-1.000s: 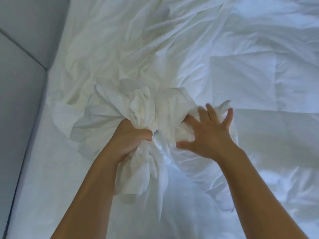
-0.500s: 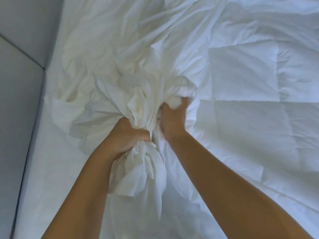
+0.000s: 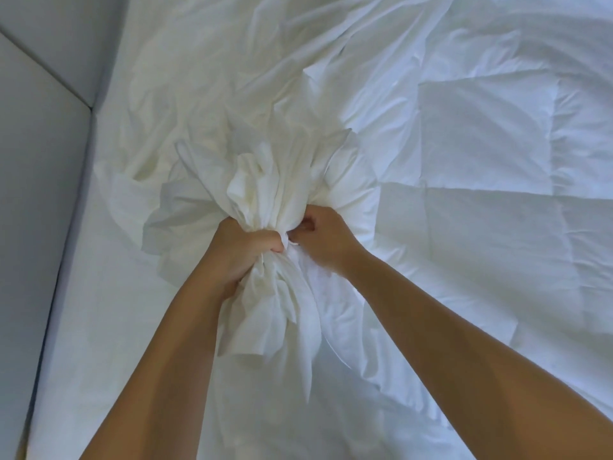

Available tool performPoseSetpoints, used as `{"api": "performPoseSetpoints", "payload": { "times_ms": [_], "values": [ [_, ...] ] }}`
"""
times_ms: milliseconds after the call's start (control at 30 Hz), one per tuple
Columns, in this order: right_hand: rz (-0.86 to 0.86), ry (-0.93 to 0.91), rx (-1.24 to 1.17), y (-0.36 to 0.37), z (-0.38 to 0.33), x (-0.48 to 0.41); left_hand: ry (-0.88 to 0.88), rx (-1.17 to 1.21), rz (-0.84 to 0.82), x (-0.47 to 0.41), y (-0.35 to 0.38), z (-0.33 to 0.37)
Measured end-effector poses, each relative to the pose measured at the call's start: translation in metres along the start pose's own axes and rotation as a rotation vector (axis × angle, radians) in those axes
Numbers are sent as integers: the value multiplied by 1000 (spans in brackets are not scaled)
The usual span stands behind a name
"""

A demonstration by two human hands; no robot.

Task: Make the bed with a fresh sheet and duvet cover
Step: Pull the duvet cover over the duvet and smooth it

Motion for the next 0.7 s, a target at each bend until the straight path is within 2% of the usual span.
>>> {"api": "performPoseSetpoints", "payload": {
  "times_ms": [100, 200, 233, 367, 433, 567, 700],
  "values": [
    [71, 134, -440, 5, 6, 6, -16, 41, -19, 1, 3, -1],
    [-8, 233, -760, 21, 12, 17, 28, 109, -6, 7, 0, 4],
    [-54, 241, -756, 26, 11, 21, 50, 137, -30, 10, 2, 6],
    [-218, 78, -422, 31, -7, 27, 116, 225, -111, 17, 11, 10],
    [-272, 94, -353, 32, -11, 28, 114, 290, -136, 20, 14, 7],
    [-250, 99, -285, 37, -5, 27, -57, 486, -95, 25, 16, -3],
    [-219, 113, -271, 36, -3, 28, -14, 605, -209, 31, 24, 10]
  ]
}}
Point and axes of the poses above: each hand's wrist, its own x-axis away from the middle knuckle, its own y-axis out of the palm, z = x × y, the point moved 9 cm from there along -x, towards the middle knuckle, and after that the axes turned 6 degrees about z, right-handed, at the moved point
